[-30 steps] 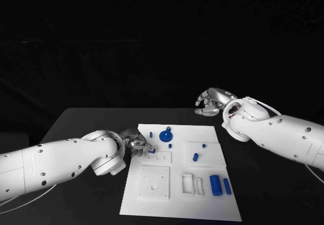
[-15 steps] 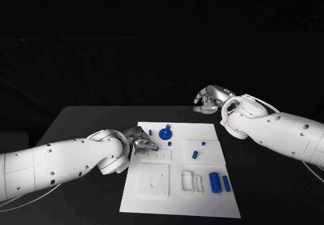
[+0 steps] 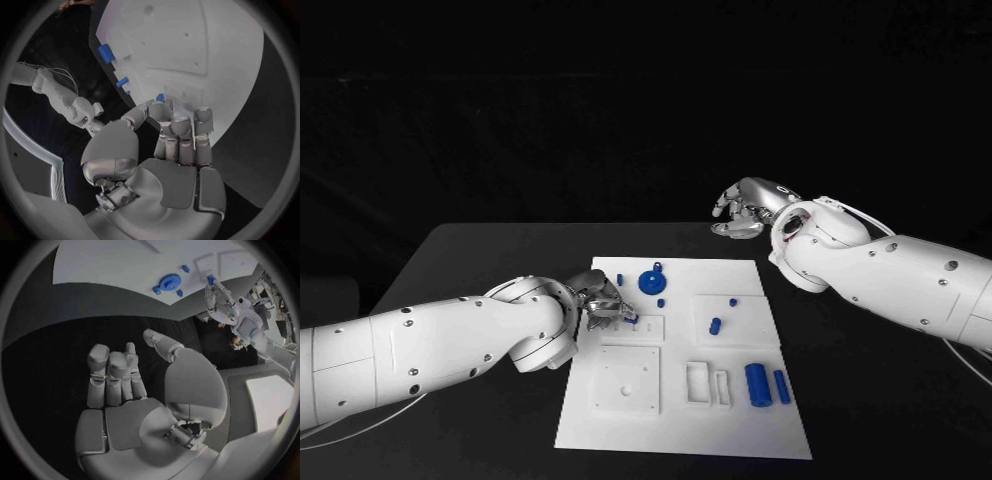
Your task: Assemble the parts on the task board
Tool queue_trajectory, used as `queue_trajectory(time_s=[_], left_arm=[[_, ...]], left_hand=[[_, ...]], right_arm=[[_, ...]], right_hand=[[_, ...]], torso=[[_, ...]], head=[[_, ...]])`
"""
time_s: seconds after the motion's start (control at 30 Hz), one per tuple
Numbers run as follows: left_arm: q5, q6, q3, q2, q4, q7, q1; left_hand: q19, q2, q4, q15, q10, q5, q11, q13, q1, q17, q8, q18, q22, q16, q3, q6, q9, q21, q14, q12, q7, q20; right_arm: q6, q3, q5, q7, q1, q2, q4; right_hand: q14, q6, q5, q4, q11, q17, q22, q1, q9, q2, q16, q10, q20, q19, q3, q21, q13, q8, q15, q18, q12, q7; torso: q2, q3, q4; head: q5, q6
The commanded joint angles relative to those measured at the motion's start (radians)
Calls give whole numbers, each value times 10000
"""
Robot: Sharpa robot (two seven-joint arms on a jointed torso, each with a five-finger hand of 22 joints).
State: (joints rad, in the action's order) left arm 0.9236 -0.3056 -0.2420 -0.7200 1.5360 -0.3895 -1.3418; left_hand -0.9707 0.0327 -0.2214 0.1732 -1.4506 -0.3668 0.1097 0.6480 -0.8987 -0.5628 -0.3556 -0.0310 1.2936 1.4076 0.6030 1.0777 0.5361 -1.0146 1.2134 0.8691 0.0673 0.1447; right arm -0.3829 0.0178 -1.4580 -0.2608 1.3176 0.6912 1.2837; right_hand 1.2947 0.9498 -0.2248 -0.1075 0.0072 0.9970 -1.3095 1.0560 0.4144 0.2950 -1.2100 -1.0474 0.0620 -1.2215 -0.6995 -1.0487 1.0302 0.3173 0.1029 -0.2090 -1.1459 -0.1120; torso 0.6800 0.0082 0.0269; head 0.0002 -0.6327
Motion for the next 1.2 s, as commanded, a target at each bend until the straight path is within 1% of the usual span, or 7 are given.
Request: queue_trajectory(time_s=[0.03,0.23,0.33,0.5,0.83,1.2], left_arm=[[271,393,8,38,28,-30,12],[283,700,9,46,4,-46,45],[283,692,9,59,-38,-40,52],[324,582,9,98,-101,-13,76],[372,581,9,166,-134,9,152],[406,351,11,137,-95,66,166]], left_hand=[[-92,-49,18,451,57,-30,127,15,-95,-2,-63,-105,-12,87,-17,1701,3163,-83,498,78,-827,1350],[-91,-66,21,460,79,-92,135,23,-87,6,-74,-118,-19,137,-16,1713,3193,-118,494,162,-835,1346],[-77,-123,80,457,99,-112,138,25,-10,16,-86,-121,-30,186,-38,1736,3222,-145,488,241,-840,1337],[-70,-152,112,458,115,-101,143,25,41,26,-91,-128,-36,221,-52,1747,3240,-170,481,299,-846,1335],[-65,-163,128,469,125,-55,159,27,73,33,-108,-144,-42,281,-55,1780,3267,-209,484,388,-862,1338],[-60,-188,126,483,139,-75,172,25,69,44,-115,-157,-50,320,-34,1790,3286,-236,480,450,-873,1340]], right_arm=[[66,5,-53,19,12,-9,20],[74,5,-53,14,12,-4,33],[81,5,-53,9,12,7,48],[75,5,-53,8,12,9,58],[83,5,-53,6,12,15,79],[86,5,-54,5,12,14,77]], right_hand=[[-42,26,-56,-10,-9,14,-83,120,16,-7,47,-22,52,45,71,56,-12,-6,-1,-528,48,-69],[-43,30,-105,0,-9,14,-85,116,18,-10,49,-21,50,44,75,59,-21,-5,-1,-528,48,-69],[-43,31,-116,4,-9,14,-85,112,19,-11,49,-20,49,44,77,60,-23,-4,-1,-528,48,-69],[-43,33,-129,10,-9,15,-86,106,20,-10,50,-20,48,44,81,61,-26,-3,-1,-528,47,-69],[-46,37,-196,21,-11,15,-88,104,22,-10,54,-19,47,45,83,67,-35,-2,0,-528,45,-67],[-46,51,-343,27,-16,18,-93,110,29,-12,56,-18,47,44,90,75,-52,5,4,-528,37,-62]], torso=[[-7,-3,15],[-6,-10,12],[-5,-11,10],[-3,-11,14],[5,-10,2],[-3,-11,7]], head=[[7,-9],[10,-7],[9,-7],[-4,-5],[-19,-29],[-45,-26]])
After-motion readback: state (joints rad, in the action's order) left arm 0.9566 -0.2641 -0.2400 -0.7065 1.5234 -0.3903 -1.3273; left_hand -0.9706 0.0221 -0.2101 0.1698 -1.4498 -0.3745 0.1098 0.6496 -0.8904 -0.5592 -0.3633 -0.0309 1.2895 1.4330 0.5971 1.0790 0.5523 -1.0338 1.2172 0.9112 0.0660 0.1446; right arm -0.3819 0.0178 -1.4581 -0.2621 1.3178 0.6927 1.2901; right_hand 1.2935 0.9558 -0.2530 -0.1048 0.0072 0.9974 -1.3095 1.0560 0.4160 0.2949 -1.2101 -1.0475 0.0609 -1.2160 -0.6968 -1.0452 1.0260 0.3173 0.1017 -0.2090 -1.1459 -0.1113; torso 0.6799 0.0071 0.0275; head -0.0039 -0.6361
